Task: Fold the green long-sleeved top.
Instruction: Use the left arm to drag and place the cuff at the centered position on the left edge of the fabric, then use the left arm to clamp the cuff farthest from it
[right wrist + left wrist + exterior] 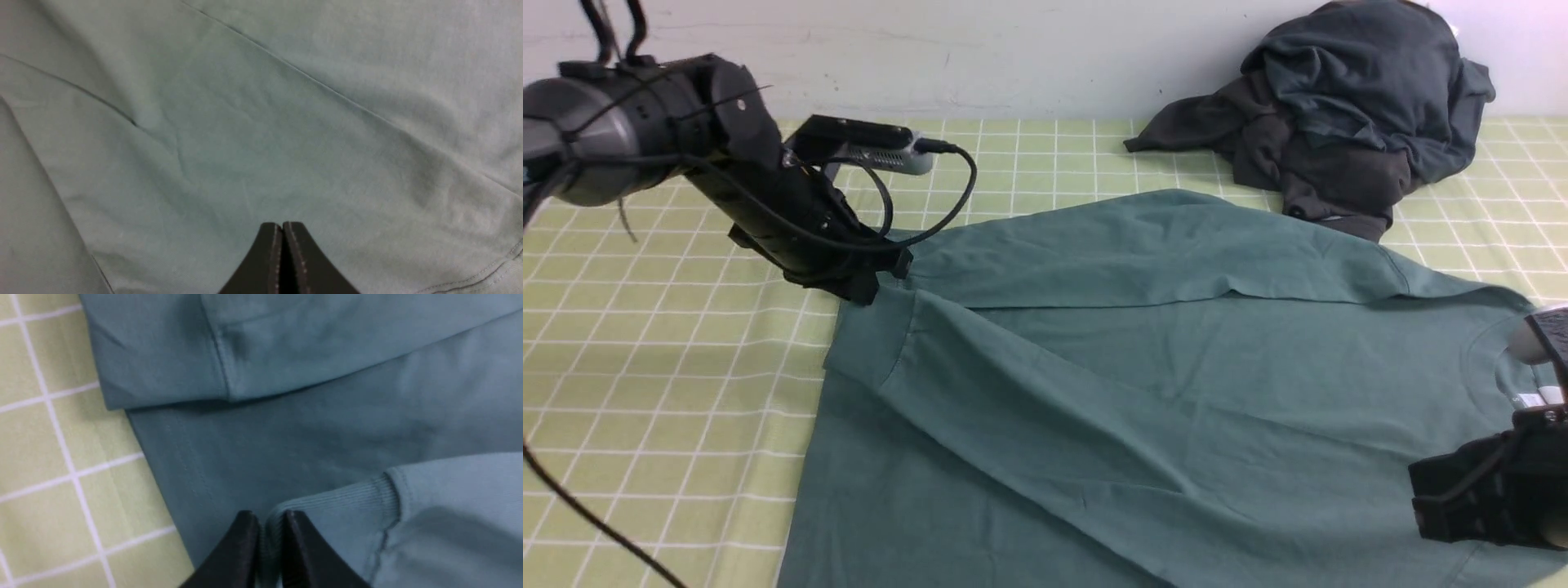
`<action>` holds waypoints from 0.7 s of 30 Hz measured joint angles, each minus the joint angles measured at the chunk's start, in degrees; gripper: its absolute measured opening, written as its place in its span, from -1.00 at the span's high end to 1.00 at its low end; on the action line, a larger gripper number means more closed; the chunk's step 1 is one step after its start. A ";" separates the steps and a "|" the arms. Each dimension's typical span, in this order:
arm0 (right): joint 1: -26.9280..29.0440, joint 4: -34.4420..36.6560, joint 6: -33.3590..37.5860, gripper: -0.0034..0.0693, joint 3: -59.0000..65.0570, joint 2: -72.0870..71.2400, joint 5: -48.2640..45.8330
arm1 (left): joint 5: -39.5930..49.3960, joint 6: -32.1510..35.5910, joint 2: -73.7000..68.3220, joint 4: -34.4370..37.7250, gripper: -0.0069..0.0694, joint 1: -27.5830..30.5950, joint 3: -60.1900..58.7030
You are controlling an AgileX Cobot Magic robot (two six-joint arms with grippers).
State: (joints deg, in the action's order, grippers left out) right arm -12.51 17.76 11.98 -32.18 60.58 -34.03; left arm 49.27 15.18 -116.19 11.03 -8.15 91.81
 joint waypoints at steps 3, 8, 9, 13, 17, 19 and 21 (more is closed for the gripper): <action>0.00 0.00 0.00 0.93 0.00 0.00 0.00 | 2.47 -5.99 -5.10 -6.24 0.26 0.00 7.25; 0.00 0.00 0.00 0.93 0.00 0.00 0.00 | 3.07 -14.77 -11.09 -13.59 -0.04 0.00 15.81; 0.00 0.00 0.00 0.93 0.00 0.00 0.00 | 3.01 -16.95 -13.20 -15.44 -0.07 0.00 17.78; 0.00 0.00 0.00 0.93 0.00 0.00 0.25 | 3.01 -18.38 -17.59 -16.81 -0.07 0.00 20.88; 0.00 0.00 0.00 0.93 0.00 0.00 0.43 | 2.75 -18.25 -18.59 -16.23 0.10 0.00 21.63; 0.00 0.00 0.00 0.93 0.00 0.00 0.68 | 2.95 -18.13 -18.79 -15.53 0.38 0.00 22.12; 0.00 0.00 0.00 0.93 0.00 0.00 0.77 | 3.37 -18.11 -18.94 -15.48 0.50 0.00 22.60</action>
State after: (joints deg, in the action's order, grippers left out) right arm -12.51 17.76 11.98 -32.18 60.58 -33.26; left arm 52.64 -2.93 -135.13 -4.45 -8.15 114.40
